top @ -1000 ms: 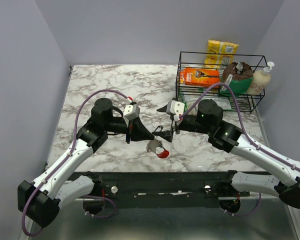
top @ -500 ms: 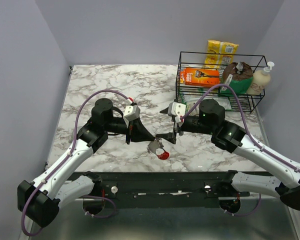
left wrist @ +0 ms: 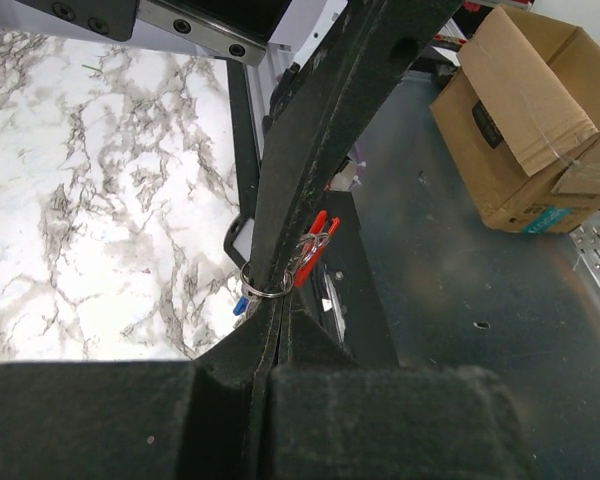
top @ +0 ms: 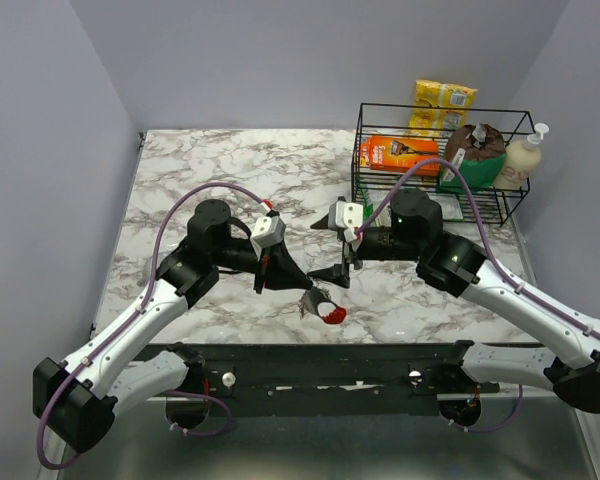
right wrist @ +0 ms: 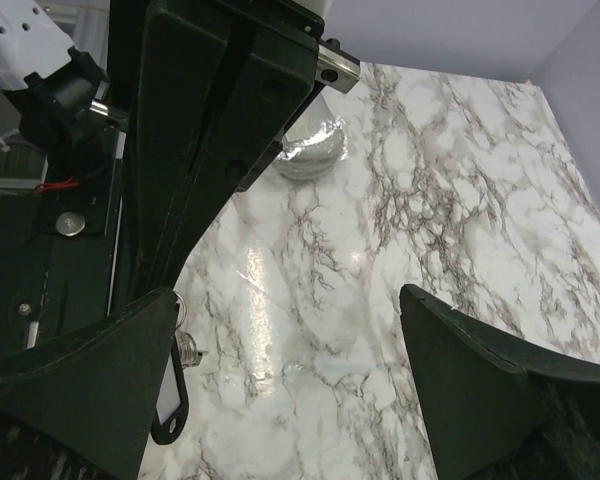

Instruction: Put the keys on the keyring

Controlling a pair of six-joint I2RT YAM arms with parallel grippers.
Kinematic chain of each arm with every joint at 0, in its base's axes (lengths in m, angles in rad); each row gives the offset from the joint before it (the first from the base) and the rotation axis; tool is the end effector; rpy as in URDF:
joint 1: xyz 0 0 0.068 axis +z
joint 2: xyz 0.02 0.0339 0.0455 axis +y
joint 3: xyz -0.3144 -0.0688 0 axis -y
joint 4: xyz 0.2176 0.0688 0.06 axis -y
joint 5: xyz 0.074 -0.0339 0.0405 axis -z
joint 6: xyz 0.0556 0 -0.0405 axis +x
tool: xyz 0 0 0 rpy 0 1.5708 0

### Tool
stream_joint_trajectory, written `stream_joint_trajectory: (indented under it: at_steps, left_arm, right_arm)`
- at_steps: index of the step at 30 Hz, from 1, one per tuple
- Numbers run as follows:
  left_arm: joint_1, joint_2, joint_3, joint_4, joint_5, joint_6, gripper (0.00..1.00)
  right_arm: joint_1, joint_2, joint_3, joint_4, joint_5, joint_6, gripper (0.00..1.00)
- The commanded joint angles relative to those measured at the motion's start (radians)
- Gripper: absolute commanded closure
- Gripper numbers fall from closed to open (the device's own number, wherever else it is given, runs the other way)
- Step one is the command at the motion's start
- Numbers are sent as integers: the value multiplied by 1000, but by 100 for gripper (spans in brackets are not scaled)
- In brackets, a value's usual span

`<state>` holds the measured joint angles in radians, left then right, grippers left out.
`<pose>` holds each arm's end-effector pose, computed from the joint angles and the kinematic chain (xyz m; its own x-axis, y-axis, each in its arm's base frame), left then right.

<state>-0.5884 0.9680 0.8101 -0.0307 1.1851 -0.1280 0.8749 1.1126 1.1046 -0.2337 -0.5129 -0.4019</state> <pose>0.1039 -0.1313 0.3797 -0.2780 0.1277 -0.9521 0.9380 -0.1773 -0.2977 0.1187 0.1847 0.4244 0.2398 -0.2445 -0.9395 -0.9566 0.1057 -0.2717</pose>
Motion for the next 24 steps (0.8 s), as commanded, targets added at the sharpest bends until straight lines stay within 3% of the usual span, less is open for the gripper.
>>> stream_joint_trajectory:
  at_steps: [1, 9, 17, 24]
  left_arm:
    - [-36, -22, 17, 66, 18, -25, 100]
    - [-51, -55, -46, 258, 13, -150, 100]
    - [-59, -69, -71, 291, -5, -176, 100]
    - [-73, -89, -155, 541, -57, -295, 100]
  right_arm:
    - [-10, 42, 54, -15, -7, -32, 1]
    - [-20, 23, 43, -56, -1, -57, 1]
    - [-27, 16, 92, -145, -44, -72, 0]
    - [-27, 64, 205, -311, -52, -115, 0]
